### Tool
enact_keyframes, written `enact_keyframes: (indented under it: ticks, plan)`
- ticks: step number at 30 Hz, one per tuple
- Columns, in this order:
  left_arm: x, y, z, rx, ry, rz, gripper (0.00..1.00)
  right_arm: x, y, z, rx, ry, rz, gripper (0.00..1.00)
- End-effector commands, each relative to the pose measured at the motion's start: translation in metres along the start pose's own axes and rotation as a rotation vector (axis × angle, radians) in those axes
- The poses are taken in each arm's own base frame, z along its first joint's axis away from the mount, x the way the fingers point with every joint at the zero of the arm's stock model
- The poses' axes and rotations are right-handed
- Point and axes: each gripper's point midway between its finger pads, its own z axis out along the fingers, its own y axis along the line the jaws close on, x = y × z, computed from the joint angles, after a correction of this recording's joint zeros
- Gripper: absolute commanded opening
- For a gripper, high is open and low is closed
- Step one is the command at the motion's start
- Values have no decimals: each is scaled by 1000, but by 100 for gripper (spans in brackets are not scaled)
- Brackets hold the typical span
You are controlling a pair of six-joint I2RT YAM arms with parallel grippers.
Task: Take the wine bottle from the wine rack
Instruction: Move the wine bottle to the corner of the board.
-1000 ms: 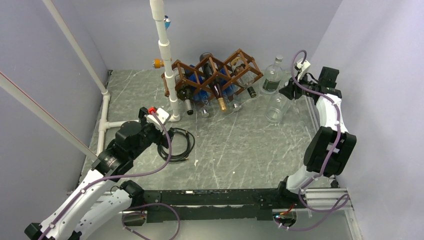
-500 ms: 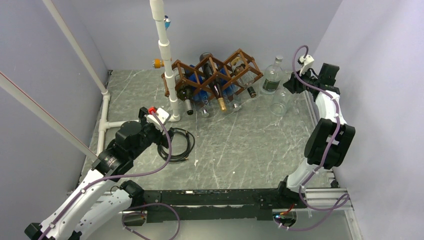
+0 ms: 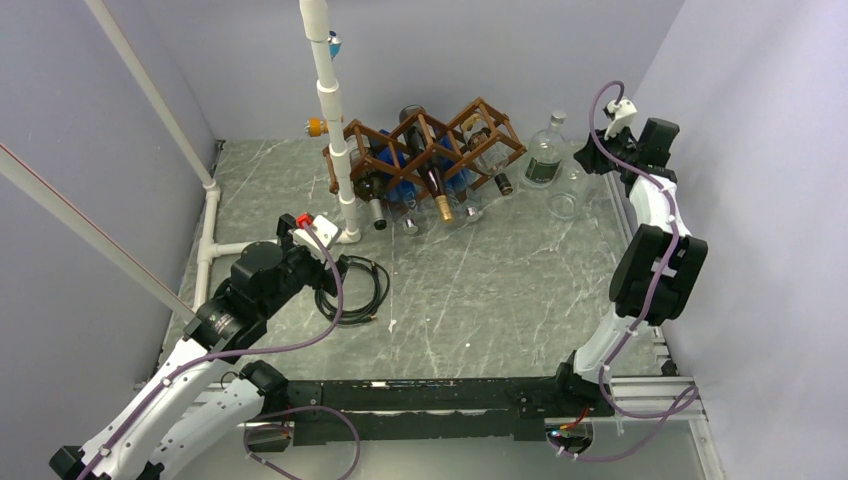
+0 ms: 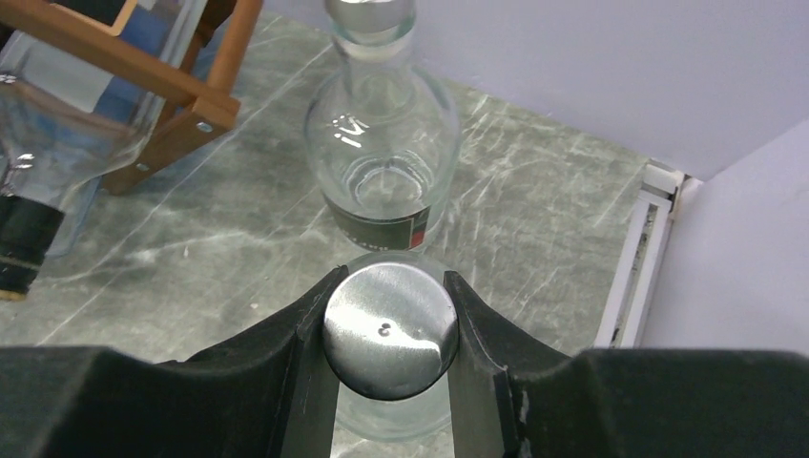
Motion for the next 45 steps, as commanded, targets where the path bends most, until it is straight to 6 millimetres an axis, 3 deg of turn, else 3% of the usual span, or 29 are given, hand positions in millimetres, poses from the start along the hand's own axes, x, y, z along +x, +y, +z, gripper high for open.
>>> enact_keyframes:
  ticks: [1,7,16,23,26,29,34,36,45]
  plan:
    - [-6,2,2,-6,-34,2,100,-84,-28,-13,96,-205,-159,0]
    - [-6,3,2,-9,-30,3,99,-85,-36,-10,125,-199,-161,3]
    - [-5,3,2,-13,-30,3,100,-77,-42,-4,136,-180,-154,21]
    - [-6,4,2,-16,-33,2,100,-70,-42,-3,136,-169,-146,48]
    - [-6,4,1,-15,-35,2,100,-69,-42,-5,147,-168,-139,68]
    - [-8,4,0,-15,-42,2,99,-72,-38,-11,156,-172,-142,79]
    - [-11,3,-3,-4,-57,-2,100,-75,-23,-27,148,-179,-147,88]
    - [-13,2,-4,3,-64,-4,100,-77,-15,-36,147,-185,-146,97]
    - [-24,-4,-14,38,-117,-26,100,-63,23,-80,133,-130,-91,100]
